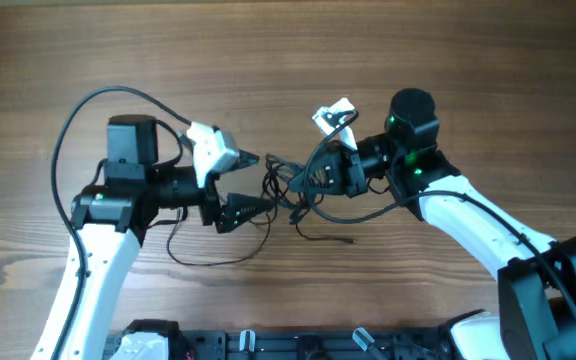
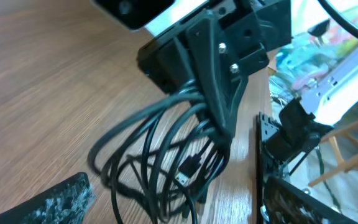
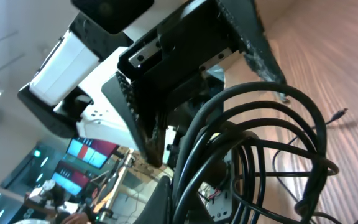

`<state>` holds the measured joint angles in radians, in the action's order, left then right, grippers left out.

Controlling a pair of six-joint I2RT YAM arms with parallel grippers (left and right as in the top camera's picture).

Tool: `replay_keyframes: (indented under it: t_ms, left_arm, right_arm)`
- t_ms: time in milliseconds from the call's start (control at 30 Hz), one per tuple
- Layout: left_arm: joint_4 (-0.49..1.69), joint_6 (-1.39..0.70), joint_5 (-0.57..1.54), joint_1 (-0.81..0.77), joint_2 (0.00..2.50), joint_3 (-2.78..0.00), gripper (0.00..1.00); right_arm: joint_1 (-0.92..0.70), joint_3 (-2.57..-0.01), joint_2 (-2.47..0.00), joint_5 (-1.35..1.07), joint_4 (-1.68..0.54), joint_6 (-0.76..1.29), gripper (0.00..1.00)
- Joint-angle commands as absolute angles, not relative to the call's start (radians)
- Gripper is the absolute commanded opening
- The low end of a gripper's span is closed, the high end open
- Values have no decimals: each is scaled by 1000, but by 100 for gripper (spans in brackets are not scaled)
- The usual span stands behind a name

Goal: Untangle cables

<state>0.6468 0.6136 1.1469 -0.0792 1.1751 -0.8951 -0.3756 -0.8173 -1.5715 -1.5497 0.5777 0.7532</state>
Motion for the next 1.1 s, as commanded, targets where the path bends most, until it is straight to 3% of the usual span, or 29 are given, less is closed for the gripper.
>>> replay_keyframes:
  t_ms: [0, 167, 267, 300, 333, 367, 400, 433, 533, 600, 633, 667, 700, 867, 933, 967, 1000, 1067]
  left_arm:
    - [599, 652, 1166, -94, 1179, -902, 91]
    - [534, 651, 1167, -98, 1180, -902, 93]
    - [536, 651, 1166, -144, 1208, -902, 78]
    - [536, 651, 1166, -154, 1216, -902, 70]
    - [536, 651, 1166, -167, 1234, -902, 55]
    - [535, 651, 1156, -168, 1253, -902, 14]
    - [536, 650, 1105, -165, 1261, -902, 4]
    - [543, 640, 1039, -154, 1263, -902, 4]
    - [541, 451, 971, -70, 1255, -902, 4]
    - [530, 328, 970, 3, 1255, -902, 4]
    - [522, 268, 971, 39, 1255, -902, 4]
    - [510, 168, 971, 76, 1255, -902, 4]
    - [498, 80, 971, 110, 1255, -902, 4]
    - [458, -272, 816, 120, 1255, -902, 4]
    - [435, -346, 802, 120, 1255, -902, 4]
    - [425, -362, 802, 120, 1255, -902, 4]
    - [421, -397, 802, 120, 1255, -902, 4]
    - [423, -405, 825, 117, 1255, -902, 4]
  right_arm:
    - [-408, -823, -1567, -1623, 583, 713, 4]
    - [-429, -823, -1567, -1623, 583, 707, 4]
    - [-435, -823, -1567, -1623, 591, 706, 4]
    - [-435, -823, -1567, -1623, 591, 707, 4]
    - [-435, -823, -1567, -1623, 591, 707, 4]
    - [-435, -823, -1567, -1623, 593, 706, 4]
    - [-432, -823, -1567, -1620, 599, 706, 4]
    - [-427, -823, -1567, -1610, 603, 696, 5]
    - [-419, -823, -1567, -1501, 601, 627, 19]
    - [-419, -823, -1567, -1278, 569, 627, 47]
    - [-419, -823, -1567, -1119, 525, 628, 68]
    - [-419, -823, -1567, -1001, 476, 629, 75]
    - [-420, -823, -1567, -887, 416, 632, 99]
    - [-472, -823, -1567, -846, 373, 704, 100]
    - [-545, -823, -1567, -671, 323, 772, 99]
    - [-568, -823, -1567, -595, 294, 797, 95]
    - [-605, -823, -1567, -454, 239, 847, 80]
    - [-638, -823, -1567, -315, 224, 844, 76]
